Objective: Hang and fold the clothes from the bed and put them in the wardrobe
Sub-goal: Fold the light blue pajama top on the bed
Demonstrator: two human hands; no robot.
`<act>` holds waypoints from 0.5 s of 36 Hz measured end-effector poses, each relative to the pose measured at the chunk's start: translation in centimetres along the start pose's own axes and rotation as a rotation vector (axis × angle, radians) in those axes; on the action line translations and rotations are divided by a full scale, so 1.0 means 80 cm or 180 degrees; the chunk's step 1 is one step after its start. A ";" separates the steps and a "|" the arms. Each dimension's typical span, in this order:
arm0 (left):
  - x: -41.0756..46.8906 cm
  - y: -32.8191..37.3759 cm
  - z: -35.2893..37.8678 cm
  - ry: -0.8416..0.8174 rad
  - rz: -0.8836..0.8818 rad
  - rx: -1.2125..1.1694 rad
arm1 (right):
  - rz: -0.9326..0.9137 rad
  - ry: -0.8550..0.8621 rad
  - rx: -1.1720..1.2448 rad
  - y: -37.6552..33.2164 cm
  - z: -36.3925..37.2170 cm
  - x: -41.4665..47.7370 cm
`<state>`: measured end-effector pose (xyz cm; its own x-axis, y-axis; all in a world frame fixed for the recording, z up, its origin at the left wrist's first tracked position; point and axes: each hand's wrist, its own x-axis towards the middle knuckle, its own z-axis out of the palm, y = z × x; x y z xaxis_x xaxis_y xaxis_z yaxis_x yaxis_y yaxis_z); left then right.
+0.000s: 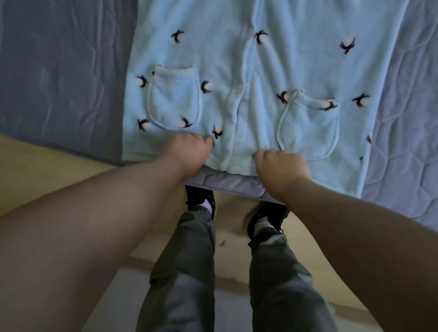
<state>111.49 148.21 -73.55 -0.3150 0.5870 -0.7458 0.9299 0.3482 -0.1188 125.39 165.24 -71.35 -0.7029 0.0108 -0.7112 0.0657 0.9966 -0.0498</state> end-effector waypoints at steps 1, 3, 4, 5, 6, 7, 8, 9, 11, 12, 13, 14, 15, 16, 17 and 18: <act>-0.001 -0.001 0.000 -0.0020 0.0043 0.0013 | -0.0009 -0.0015 0.0032 -0.001 0.001 0.000; -0.005 -0.001 0.001 -0.0059 0.0137 0.0084 | -0.0015 -0.0097 0.0111 -0.003 0.000 0.000; -0.008 -0.002 0.001 -0.0076 0.0192 0.0126 | -0.0020 -0.0133 0.0142 -0.004 -0.001 -0.001; -0.011 -0.002 0.002 -0.0086 0.0246 0.0151 | -0.0029 -0.0162 0.0168 -0.005 -0.002 -0.002; -0.015 -0.002 0.004 -0.0088 0.0296 0.0151 | -0.0044 -0.0195 0.0193 -0.006 -0.003 -0.003; -0.018 -0.002 0.004 -0.0092 0.0337 0.0131 | -0.0060 -0.0236 0.0224 -0.007 -0.004 -0.005; -0.022 -0.002 0.005 -0.0094 0.0370 0.0110 | -0.0071 -0.0266 0.0269 -0.008 -0.005 -0.008; -0.025 -0.002 0.006 -0.0091 0.0402 0.0096 | -0.0069 -0.0270 0.0319 -0.009 -0.005 -0.011; -0.031 0.000 0.008 -0.0061 0.0471 0.0076 | -0.0039 -0.0231 0.0379 -0.010 -0.003 -0.017; -0.033 0.001 0.010 -0.0053 0.0492 0.0065 | -0.0015 -0.0213 0.0405 -0.011 -0.001 -0.020; -0.035 0.002 0.012 -0.0054 0.0499 0.0052 | 0.0007 -0.0196 0.0445 -0.011 0.001 -0.022; -0.036 0.003 0.013 -0.0056 0.0497 0.0037 | 0.0021 -0.0183 0.0489 -0.012 0.002 -0.024; -0.038 0.005 0.014 -0.0063 0.0496 0.0021 | 0.0024 -0.0176 0.0526 -0.013 0.004 -0.026; -0.039 0.007 0.016 -0.0070 0.0499 0.0011 | 0.0017 -0.0165 0.0544 -0.015 0.007 -0.028; -0.041 0.009 0.016 -0.0074 0.0504 0.0008 | 0.0013 -0.0154 0.0543 -0.017 0.009 -0.030; -0.044 0.011 0.017 -0.0083 0.0510 0.0001 | 0.0023 -0.0157 0.0536 -0.019 0.010 -0.033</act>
<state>113.65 145.47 -71.93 -0.1575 0.6158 -0.7720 0.9679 0.2512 0.0029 127.71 163.65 -69.93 -0.6666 0.0096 -0.7454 0.1911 0.9687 -0.1584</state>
